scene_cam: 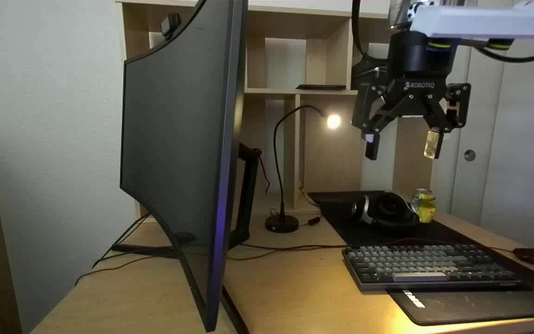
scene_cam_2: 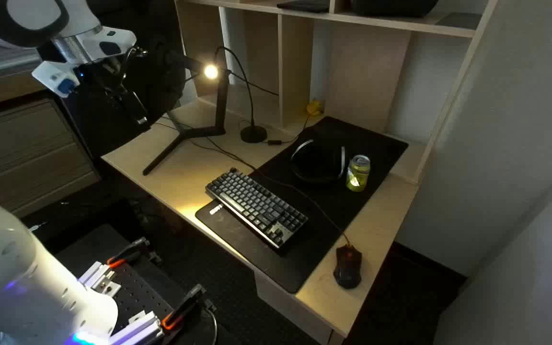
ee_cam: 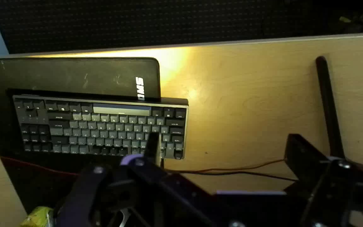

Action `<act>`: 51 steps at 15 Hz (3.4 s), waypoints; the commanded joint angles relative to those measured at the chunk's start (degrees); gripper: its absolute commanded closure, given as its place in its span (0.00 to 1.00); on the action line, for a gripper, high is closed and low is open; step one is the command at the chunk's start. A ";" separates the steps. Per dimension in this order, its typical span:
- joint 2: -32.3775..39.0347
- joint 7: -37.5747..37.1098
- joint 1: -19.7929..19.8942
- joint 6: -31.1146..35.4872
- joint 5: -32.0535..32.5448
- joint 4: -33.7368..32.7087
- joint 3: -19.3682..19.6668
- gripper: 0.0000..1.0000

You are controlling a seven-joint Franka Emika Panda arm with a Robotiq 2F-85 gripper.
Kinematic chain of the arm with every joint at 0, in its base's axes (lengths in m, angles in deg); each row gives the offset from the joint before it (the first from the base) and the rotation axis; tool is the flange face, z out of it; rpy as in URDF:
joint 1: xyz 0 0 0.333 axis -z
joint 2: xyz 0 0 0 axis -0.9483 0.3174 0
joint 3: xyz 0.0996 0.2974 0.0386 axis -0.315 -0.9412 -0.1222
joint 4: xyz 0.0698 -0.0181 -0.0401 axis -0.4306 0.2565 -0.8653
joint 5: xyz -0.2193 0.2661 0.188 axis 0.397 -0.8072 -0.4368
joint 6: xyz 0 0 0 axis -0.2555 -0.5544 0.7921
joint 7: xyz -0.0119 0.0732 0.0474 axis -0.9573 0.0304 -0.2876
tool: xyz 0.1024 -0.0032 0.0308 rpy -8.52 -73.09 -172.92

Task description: Turn off the lamp

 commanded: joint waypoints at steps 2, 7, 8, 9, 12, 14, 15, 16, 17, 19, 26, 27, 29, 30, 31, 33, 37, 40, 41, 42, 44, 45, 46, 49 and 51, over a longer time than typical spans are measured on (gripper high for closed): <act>0.01 0.05 0.01 -0.41 1.38 -0.20 0.09 0.00; 0.83 -18.57 1.39 -5.52 -2.31 -2.27 -3.82 0.00; 1.02 -22.42 1.51 -5.45 -2.60 -2.45 -4.50 0.00; 1.45 -26.10 1.51 -5.52 -3.06 -2.94 -5.05 0.00; 0.29 -29.13 -0.21 -3.82 -1.83 -1.63 -4.16 0.00; 0.32 -32.57 -0.27 -3.81 -2.09 -1.78 -4.46 0.00; 0.33 -33.09 -0.27 -3.81 -2.12 -1.79 -4.46 0.00; 0.40 -32.57 -0.06 -5.12 -0.84 -2.21 -4.59 0.00; -0.04 -35.88 0.38 -5.31 -1.66 -2.03 -5.25 0.00; 0.12 -43.46 0.16 -4.17 -5.50 -1.84 -5.73 0.00; 10.92 -61.01 7.15 -14.86 -3.64 -31.67 -0.97 0.00; 6.09 -58.06 4.53 -11.04 -2.86 -24.04 -1.07 0.00; 7.35 -58.52 4.70 -11.79 -2.72 -26.55 -0.31 0.00; 7.27 -58.51 4.49 -11.76 -2.71 -26.01 -0.40 0.00; 7.33 -57.96 4.15 -12.46 -1.36 -24.95 -1.35 0.00; 11.98 -63.14 8.45 -12.16 1.85 -26.47 -0.99 0.00; 17.20 -65.58 13.13 -11.44 5.55 -28.24 6.95 0.00; 16.86 -65.26 12.93 -11.34 5.87 -27.21 9.67 0.00; 18.19 -64.69 13.57 -11.34 5.88 -27.91 11.01 0.00; 18.57 -64.44 13.52 -11.34 5.84 -27.95 11.39 0.00; 16.01 -63.66 11.67 -10.67 5.96 -25.37 9.83 0.00; 16.59 -61.29 10.28 -10.91 5.16 -24.93 9.61 0.00; 19.54 -58.30 9.50 -10.15 4.36 -25.60 10.33 0.00; 31.58 -57.98 10.88 -9.90 2.29 -32.14 12.51 0.00; 37.62 -57.97 11.26 -9.69 1.37 -37.13 14.42 0.00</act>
